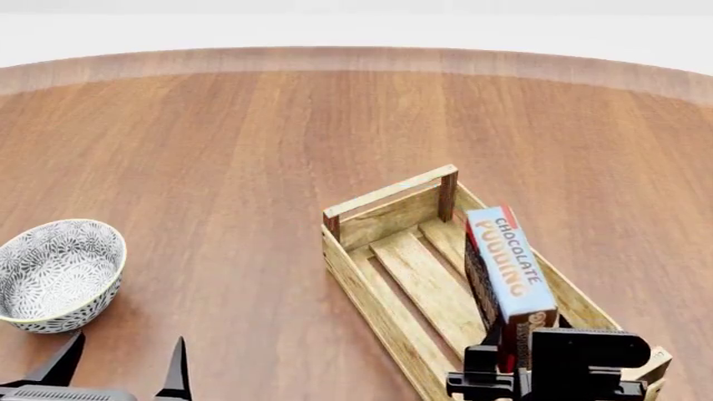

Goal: Pick up the chocolate pudding and put it in the tray.

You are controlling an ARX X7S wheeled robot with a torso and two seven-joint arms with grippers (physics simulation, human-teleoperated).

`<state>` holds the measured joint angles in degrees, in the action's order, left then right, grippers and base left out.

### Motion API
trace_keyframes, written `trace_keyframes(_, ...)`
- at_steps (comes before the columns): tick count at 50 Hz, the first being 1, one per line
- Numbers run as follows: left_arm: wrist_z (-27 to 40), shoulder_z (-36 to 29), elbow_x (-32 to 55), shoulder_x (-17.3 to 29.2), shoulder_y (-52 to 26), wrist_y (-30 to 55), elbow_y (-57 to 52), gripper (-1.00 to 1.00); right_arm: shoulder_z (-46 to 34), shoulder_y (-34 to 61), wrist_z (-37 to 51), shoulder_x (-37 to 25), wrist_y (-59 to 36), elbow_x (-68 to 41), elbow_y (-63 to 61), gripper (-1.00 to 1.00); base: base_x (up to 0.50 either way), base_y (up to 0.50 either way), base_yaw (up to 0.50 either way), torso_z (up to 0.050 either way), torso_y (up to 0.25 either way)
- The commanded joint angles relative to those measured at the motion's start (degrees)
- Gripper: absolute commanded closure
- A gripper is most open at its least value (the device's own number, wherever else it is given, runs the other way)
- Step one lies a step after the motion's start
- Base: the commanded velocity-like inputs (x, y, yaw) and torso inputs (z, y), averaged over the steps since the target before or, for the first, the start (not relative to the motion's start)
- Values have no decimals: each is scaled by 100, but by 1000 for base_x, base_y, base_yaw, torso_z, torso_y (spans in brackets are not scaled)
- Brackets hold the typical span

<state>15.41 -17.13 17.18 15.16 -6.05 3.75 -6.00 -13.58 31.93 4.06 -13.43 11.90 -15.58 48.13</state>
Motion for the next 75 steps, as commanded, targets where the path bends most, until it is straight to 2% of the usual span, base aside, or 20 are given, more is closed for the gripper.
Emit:
trace_keyframes(1,16,-34,18,5,-26,3,27,-100,13,119,28,34,187,240,293,100,0,0,0,0,0)
trace_keyframes(8,35,-60,20,20,-41,30,-5,-100,23,92,-4,1,12,168,143,100,0,0,0,0,0)
trace_keyframes(9,46,-68,17,27,-46,58,-36,-100,38,94,66,-5,-5,177,110,-100,0,0,0,0,0)
trace_keyframes(36,81,-102,82,68,-10,-1,-88,-100,-1,-23,155,-67,-172,160,-221,-100,0,0,0,0,0)
trace_keyframes(49,132,-152,76,94,-44,80,-174,-100,-50,-716,252,-275,-887,-113,-2271,-100,0,0,0,0,0)
trace_keyframes(75,251,-155,143,222,60,161,-593,-100,-44,-1657,476,-638,-1324,-507,-4952,-100,0,0,0,0,0)
